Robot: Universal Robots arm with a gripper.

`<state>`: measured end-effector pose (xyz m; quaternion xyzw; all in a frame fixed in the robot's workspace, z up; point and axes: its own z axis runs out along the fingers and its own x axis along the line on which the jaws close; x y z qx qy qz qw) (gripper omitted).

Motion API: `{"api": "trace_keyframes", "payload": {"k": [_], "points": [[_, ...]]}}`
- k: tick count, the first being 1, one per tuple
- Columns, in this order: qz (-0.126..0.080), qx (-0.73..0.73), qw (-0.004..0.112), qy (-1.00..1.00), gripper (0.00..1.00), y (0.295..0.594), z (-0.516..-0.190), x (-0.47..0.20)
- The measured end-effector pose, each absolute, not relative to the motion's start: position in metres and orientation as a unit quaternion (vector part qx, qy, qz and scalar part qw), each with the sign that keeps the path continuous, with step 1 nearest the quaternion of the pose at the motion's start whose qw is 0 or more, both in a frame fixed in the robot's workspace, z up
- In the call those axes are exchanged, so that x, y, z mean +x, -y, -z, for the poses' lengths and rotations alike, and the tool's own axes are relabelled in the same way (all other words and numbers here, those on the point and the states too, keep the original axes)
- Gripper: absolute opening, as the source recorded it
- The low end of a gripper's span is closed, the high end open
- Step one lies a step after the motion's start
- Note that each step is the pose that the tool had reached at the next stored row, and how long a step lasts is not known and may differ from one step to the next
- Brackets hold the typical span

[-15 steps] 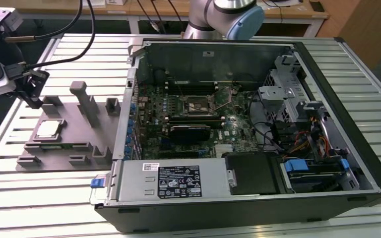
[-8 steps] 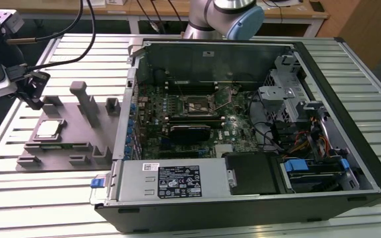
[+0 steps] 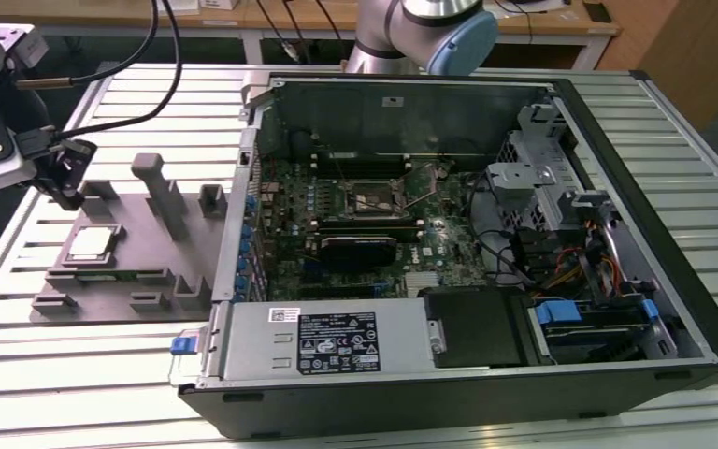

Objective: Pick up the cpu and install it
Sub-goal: 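Pick up the cpu and move it towards the insertion slot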

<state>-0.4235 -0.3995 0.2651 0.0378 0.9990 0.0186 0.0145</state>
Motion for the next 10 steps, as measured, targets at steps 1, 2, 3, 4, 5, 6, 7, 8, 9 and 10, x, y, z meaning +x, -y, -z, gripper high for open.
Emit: {"api": "trace_keyframes", "payload": {"k": [1, 2, 3, 4, 5, 6, 7, 8, 9, 10], "points": [[-0.019, 0.038, 0.015, -0.999, 0.11, 0.3995, -0.2644, -0.4235], [-0.019, 0.038, 0.014, -0.999, 0.11, 0.3995, -0.2636, -0.4235], [-0.019, 0.038, 0.015, -0.999, 0.11, 0.3995, -0.2628, -0.4235], [-0.019, 0.038, 0.014, -0.999, 0.11, 0.3995, -0.2619, -0.4236], [-0.019, 0.038, 0.014, -0.999, 0.11, 0.3996, -0.2612, -0.4236], [-0.018, 0.038, 0.014, -0.999, 0.11, 0.3996, -0.2605, -0.4238], [-0.018, 0.038, 0.014, -0.999, 0.11, 0.3996, -0.2598, -0.424], [-0.018, 0.038, 0.014, -0.999, 0.11, 0.3996, -0.2592, -0.4242], [-0.018, 0.038, 0.014, -0.999, 0.11, 0.3996, -0.2586, -0.4243], [-0.018, 0.038, 0.014, -0.999, 0.11, 0.3996, -0.2581, -0.4243]]}}
